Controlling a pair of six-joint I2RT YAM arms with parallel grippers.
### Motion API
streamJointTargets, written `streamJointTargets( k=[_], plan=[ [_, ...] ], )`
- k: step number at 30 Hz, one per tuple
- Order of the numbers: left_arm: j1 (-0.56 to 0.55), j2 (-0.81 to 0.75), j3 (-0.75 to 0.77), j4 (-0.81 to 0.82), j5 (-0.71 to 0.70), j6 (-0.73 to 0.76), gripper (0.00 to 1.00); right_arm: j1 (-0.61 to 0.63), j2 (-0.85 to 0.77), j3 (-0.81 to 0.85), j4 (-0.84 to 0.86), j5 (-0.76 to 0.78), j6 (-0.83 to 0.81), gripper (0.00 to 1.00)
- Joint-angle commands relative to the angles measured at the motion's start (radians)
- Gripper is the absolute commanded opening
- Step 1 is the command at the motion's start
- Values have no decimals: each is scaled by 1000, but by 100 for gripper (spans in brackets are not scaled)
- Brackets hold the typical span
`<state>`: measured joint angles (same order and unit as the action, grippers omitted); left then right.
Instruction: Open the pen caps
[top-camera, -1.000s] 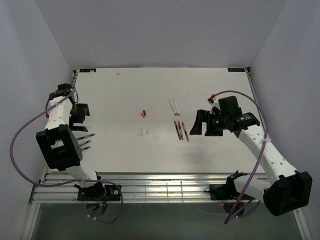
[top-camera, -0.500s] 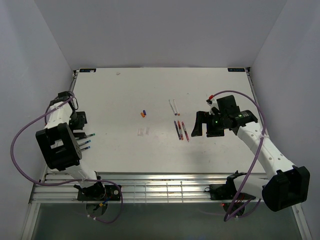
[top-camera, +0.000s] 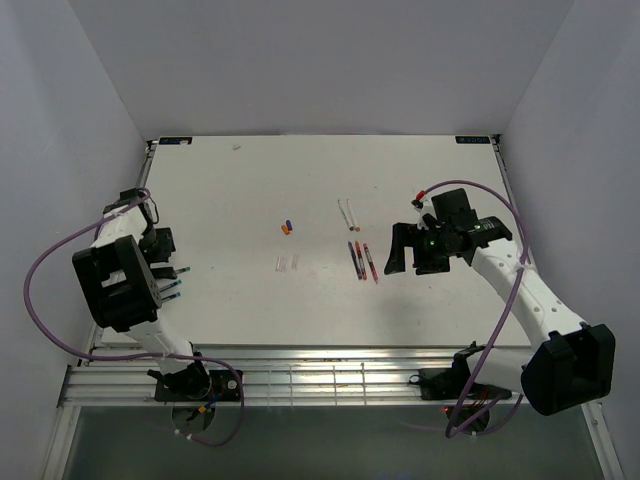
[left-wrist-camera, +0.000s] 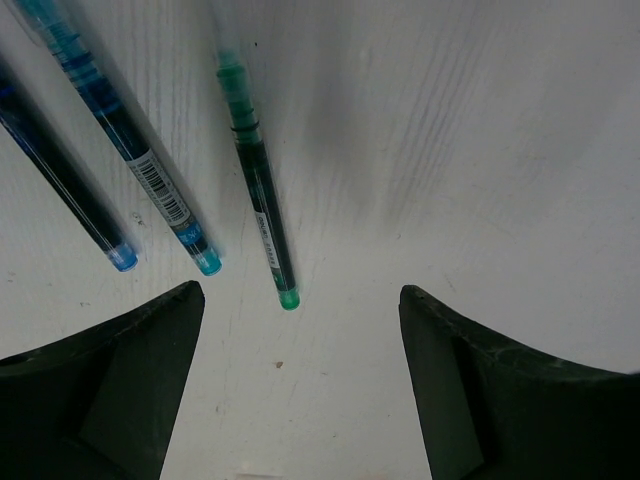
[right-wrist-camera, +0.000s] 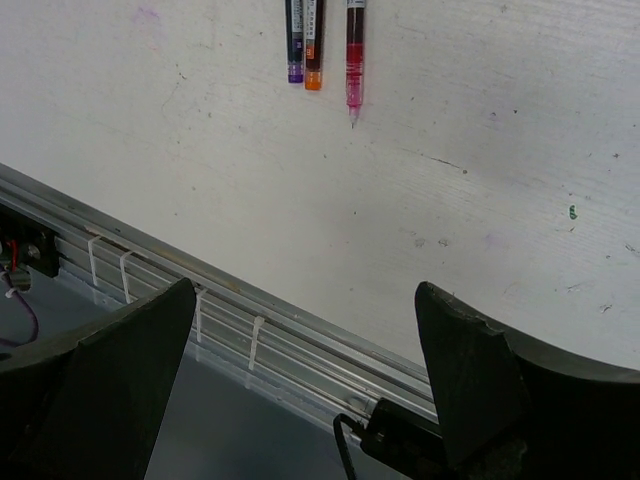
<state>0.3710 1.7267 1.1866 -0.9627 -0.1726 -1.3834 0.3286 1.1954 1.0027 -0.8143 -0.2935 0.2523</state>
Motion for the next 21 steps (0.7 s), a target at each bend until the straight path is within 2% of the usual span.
streamJointTargets(
  k=[1, 21],
  plan=[
    [5, -3, 8, 10, -4, -58, 89, -10, 18, 45, -13, 10, -24, 96],
    [16, 60, 19, 12, -15, -97, 84, -25, 69, 62, -14, 14, -36, 95]
  ],
)
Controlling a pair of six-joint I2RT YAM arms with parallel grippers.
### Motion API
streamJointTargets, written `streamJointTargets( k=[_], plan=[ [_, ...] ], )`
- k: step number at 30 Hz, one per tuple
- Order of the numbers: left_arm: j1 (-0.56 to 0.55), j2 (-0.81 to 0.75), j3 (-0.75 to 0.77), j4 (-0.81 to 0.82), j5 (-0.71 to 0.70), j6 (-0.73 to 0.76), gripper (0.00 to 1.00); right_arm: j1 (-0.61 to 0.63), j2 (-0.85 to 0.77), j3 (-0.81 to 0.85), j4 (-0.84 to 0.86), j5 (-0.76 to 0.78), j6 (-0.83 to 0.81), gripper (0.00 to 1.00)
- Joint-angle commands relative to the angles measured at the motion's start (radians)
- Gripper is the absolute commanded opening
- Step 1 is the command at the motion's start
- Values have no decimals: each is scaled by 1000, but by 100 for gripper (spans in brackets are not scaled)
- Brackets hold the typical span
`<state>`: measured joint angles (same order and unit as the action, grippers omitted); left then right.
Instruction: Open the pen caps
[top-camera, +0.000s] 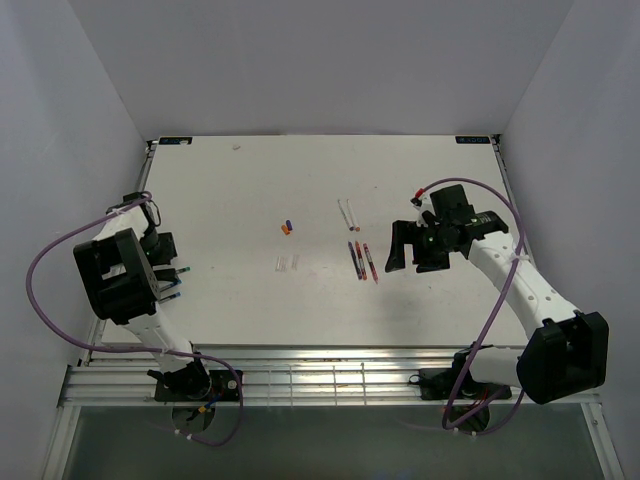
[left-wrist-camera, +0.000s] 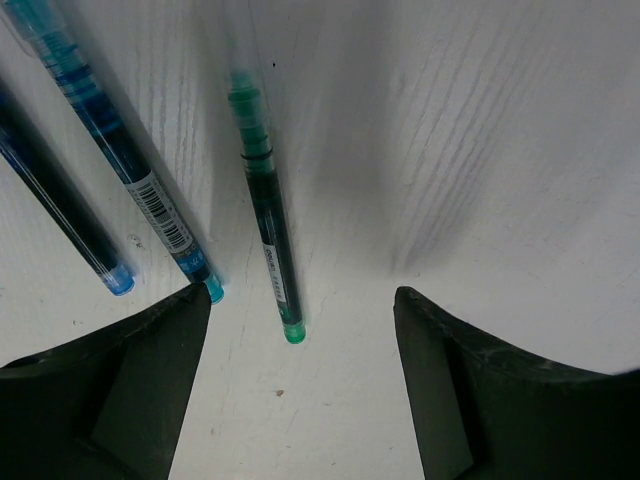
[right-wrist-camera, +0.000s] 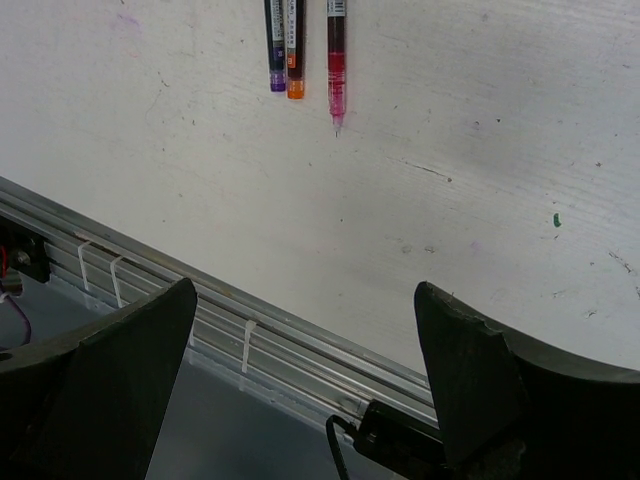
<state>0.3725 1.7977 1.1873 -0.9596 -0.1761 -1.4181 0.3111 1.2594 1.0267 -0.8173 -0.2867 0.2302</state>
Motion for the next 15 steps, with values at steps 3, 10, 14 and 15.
streamJointTargets(
  k=[3, 10, 14, 15],
  plan=[
    [20, 0, 24, 18, -5, -48, 84, -12, 9, 39, -13, 4, -12, 95],
    [28, 20, 41, 16, 3, -19, 84, -17, 24, 56, -14, 6, -9, 95],
    [43, 31, 46, 19, 3, -8, 84, -20, 35, 62, -13, 7, -8, 95],
    [46, 37, 49, 21, 4, -5, 84, -20, 37, 64, -14, 9, -6, 95]
  ],
)
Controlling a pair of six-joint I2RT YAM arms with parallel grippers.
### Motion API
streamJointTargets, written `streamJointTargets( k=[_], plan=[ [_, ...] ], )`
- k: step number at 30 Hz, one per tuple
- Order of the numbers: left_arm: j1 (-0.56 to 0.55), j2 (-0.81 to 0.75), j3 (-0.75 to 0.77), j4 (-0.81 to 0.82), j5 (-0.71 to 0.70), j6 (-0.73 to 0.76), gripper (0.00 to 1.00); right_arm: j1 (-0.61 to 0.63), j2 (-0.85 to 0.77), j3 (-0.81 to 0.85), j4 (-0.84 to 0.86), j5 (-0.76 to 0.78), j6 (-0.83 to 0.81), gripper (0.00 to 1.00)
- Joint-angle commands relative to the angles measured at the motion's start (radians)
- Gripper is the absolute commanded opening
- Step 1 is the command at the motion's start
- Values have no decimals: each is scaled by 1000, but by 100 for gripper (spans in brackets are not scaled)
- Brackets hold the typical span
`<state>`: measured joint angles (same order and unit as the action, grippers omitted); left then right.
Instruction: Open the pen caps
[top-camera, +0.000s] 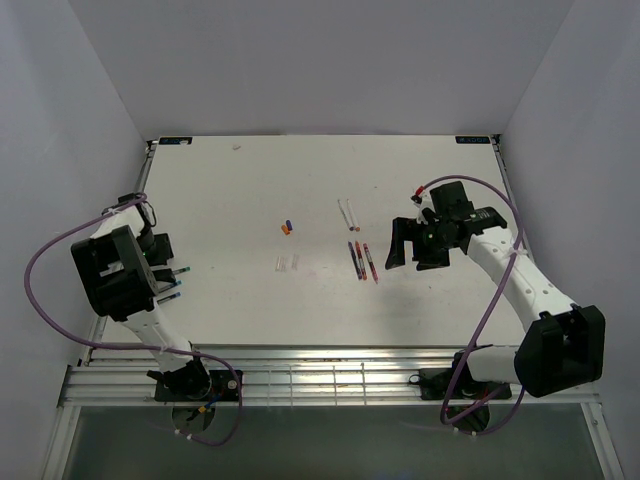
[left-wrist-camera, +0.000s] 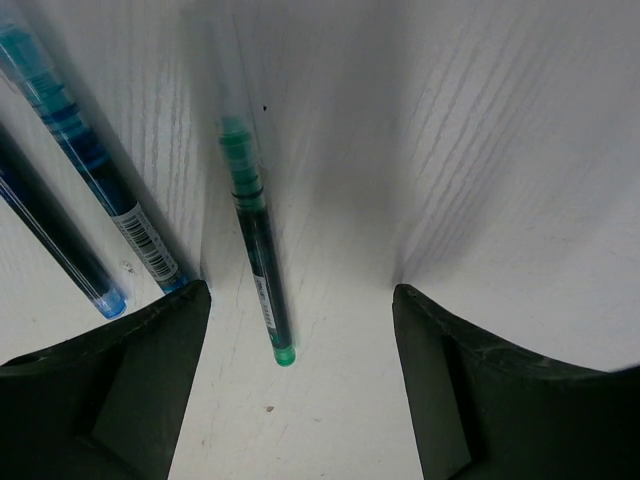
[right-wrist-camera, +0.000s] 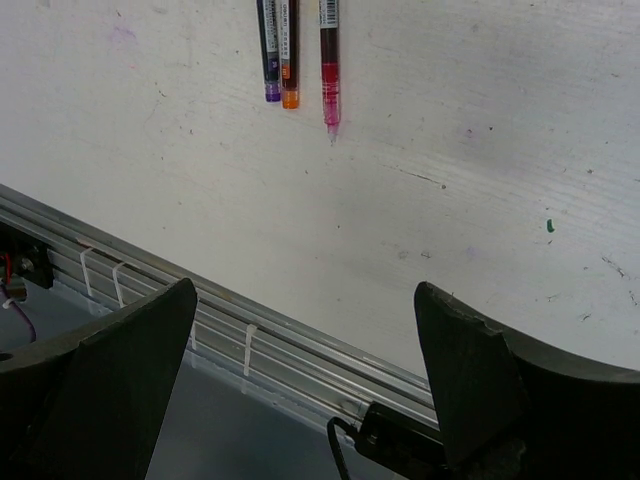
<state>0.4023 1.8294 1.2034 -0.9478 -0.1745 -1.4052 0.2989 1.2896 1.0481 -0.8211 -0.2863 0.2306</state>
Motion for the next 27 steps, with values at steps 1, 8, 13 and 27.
streamJointTargets(
  k=[1, 8, 13, 27],
  plan=[
    [18, 8, 38, 9, 6, -14, 84, -9, 11, 43, -10, 9, -4, 95],
    [30, 33, 50, 14, 1, 9, 82, -10, 19, 44, -10, 4, 12, 95],
    [35, 39, 38, 27, -14, 17, 70, -10, 16, 47, -10, 7, 23, 95],
    [35, 57, -28, 129, -22, 83, 35, -10, -35, 23, -21, 24, 47, 95]
  ],
)
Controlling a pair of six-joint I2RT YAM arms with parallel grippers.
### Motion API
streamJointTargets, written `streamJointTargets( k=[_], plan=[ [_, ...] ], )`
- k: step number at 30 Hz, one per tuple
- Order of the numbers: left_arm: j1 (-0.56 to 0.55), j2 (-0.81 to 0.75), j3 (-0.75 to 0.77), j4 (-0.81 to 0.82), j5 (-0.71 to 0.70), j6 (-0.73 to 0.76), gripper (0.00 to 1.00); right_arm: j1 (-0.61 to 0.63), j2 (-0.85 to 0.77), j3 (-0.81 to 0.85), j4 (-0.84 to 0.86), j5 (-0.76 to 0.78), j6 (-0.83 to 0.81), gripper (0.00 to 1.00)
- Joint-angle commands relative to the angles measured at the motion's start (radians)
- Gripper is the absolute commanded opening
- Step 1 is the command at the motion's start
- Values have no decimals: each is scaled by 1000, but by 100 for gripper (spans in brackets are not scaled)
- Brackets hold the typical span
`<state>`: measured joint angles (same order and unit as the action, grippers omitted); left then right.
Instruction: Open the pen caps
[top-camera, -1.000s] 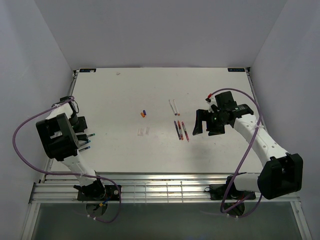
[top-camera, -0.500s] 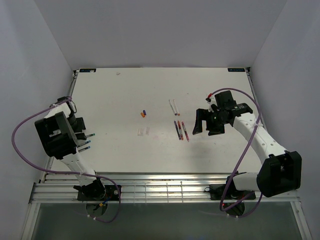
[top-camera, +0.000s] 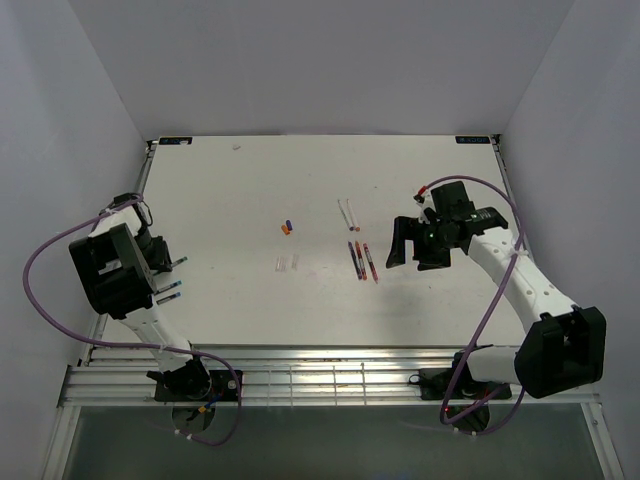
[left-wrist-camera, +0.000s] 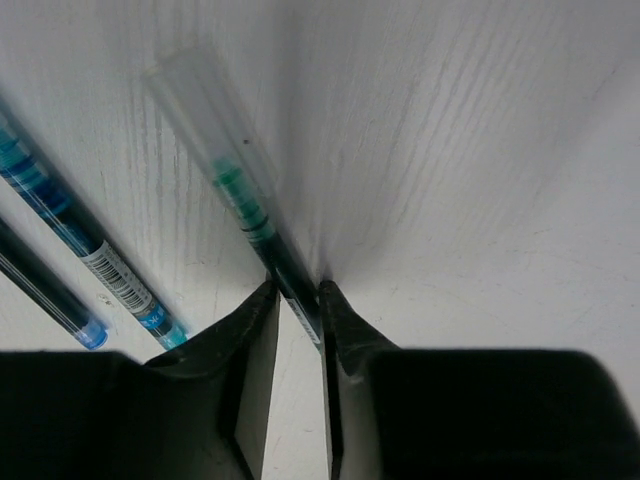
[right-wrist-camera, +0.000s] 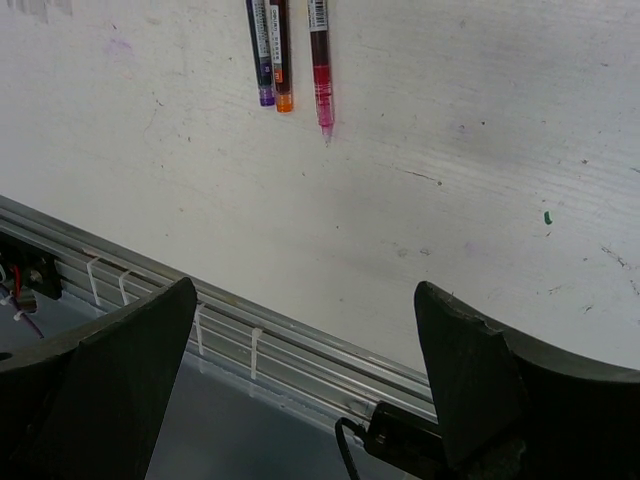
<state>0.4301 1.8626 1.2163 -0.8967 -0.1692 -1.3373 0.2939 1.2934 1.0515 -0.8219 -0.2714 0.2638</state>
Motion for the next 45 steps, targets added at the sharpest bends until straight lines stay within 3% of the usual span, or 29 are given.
streamJointTargets(
  k=[1, 2, 5, 11, 14, 20, 22, 25, 33, 38, 41, 45],
  plan=[
    [7, 27, -41, 82, -23, 26, 32, -6, -45, 18, -22, 12, 14, 95],
    [7, 29, -40, 87, -21, 32, 29, -6, -49, 16, -22, 12, 17, 95],
    [7, 29, -34, 102, -1, 52, 1, -6, -62, 15, -25, 12, 25, 96],
    [-30, 35, 95, 120, 45, 159, 0, -6, -74, 48, -36, 15, 26, 96],
    [-65, 55, 241, 124, 98, 248, 0, -6, -62, 82, -43, 8, 25, 96],
    [-221, 27, 442, 96, 180, 320, 0, -6, -51, 133, -45, -43, 29, 96],
    [-277, -17, 448, 111, 287, 340, 0, -6, -48, 139, -48, -78, 31, 96],
    [-346, -100, 413, 194, 423, 391, 0, -6, -51, 136, -40, -138, 41, 96],
    [-651, -359, 71, 604, 844, 366, 0, 20, -60, 65, 121, -478, 127, 98],
    [-861, -427, 6, 685, 899, 372, 0, 108, -26, 71, 278, -606, 215, 99],
    [-934, -456, -21, 690, 887, 372, 0, 188, 1, 110, 325, -589, 258, 100],
    [-955, -506, -72, 690, 856, 351, 0, 214, -3, 94, 418, -545, 321, 100]
  ],
)
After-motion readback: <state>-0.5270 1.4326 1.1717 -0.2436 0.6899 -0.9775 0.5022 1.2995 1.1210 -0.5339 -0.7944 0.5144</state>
